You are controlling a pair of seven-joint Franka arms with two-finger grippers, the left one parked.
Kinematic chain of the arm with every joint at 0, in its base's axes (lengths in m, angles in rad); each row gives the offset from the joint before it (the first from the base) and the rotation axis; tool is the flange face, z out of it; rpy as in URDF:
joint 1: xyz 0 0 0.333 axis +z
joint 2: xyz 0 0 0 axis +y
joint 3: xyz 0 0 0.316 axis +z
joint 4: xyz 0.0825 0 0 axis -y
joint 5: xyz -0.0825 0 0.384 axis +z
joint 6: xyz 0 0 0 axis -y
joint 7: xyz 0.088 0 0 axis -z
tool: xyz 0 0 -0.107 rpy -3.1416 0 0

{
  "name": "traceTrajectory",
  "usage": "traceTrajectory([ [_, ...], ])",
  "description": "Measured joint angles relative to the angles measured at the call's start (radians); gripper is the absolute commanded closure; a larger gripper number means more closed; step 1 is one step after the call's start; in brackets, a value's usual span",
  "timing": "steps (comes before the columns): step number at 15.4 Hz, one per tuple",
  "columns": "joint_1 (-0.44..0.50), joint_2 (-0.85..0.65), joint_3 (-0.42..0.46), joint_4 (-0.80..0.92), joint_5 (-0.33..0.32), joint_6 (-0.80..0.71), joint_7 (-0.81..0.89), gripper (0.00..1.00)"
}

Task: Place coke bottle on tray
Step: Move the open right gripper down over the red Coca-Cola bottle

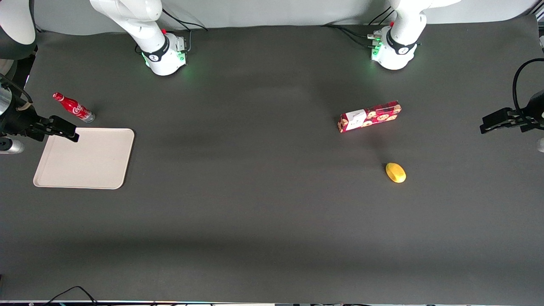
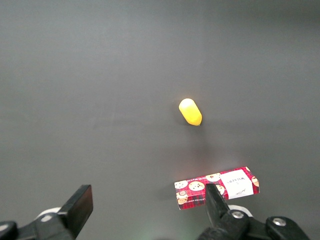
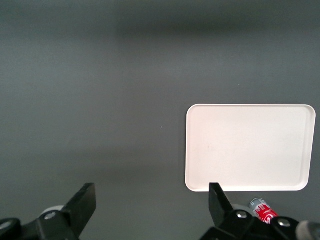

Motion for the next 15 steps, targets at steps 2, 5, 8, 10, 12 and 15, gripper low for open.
traceTrajectory([
  [2, 0.001, -0.001, 0.0, 0.0, 0.0, 0.0, 0.003, 0.0],
  [5, 0.001, -0.001, -0.002, -0.001, -0.003, 0.0, 0.005, 0.0],
  [8, -0.001, -0.001, -0.012, -0.013, -0.051, -0.007, 0.005, 0.0],
  [10, -0.001, -0.004, -0.035, -0.048, -0.104, -0.009, 0.005, 0.0],
  [12, -0.002, -0.008, -0.087, -0.09, -0.123, -0.009, -0.038, 0.0],
  [15, -0.006, -0.014, -0.234, -0.144, -0.136, 0.008, -0.24, 0.0],
])
